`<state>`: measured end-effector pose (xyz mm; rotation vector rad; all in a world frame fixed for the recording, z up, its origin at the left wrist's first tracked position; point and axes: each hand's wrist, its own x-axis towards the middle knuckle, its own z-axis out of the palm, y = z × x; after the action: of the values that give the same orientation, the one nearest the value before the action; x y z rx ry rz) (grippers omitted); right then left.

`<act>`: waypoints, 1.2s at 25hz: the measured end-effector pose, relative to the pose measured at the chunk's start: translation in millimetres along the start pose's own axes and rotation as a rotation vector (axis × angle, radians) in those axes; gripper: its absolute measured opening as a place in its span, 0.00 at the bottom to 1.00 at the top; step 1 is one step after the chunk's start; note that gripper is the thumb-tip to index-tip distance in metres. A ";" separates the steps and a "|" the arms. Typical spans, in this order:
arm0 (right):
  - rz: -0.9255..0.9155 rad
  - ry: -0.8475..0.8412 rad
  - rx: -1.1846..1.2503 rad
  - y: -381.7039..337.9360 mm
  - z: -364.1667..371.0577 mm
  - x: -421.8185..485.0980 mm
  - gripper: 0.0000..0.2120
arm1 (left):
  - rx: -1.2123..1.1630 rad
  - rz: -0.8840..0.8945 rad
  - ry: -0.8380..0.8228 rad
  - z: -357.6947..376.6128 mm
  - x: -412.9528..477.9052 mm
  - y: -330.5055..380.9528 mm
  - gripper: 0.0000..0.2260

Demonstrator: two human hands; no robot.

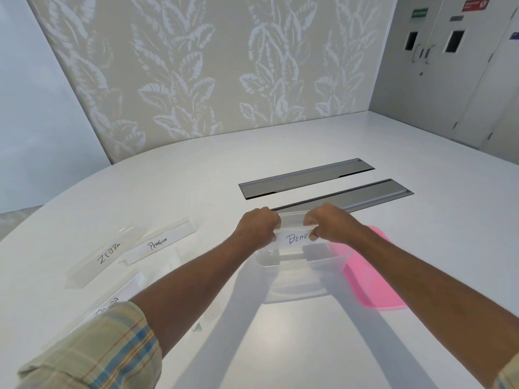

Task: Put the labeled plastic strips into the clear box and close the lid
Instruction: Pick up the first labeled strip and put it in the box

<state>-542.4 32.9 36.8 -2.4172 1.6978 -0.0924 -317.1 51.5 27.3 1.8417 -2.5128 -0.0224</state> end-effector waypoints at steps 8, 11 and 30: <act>-0.036 -0.021 -0.150 5.0 29.3 16.4 0.16 | 0.144 0.054 -0.059 22.6 10.0 0.6 0.14; -0.043 -0.022 -0.203 6.5 32.6 18.3 0.15 | 0.169 0.064 -0.043 25.3 14.6 1.4 0.14; -0.055 0.376 0.153 -92.2 -10.0 -19.2 0.09 | -0.123 -0.026 0.273 -49.8 -50.4 -89.5 0.10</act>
<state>-465.3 80.0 64.9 -2.4433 1.6889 -0.6976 -215.1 72.8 73.9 1.7016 -2.2514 0.0676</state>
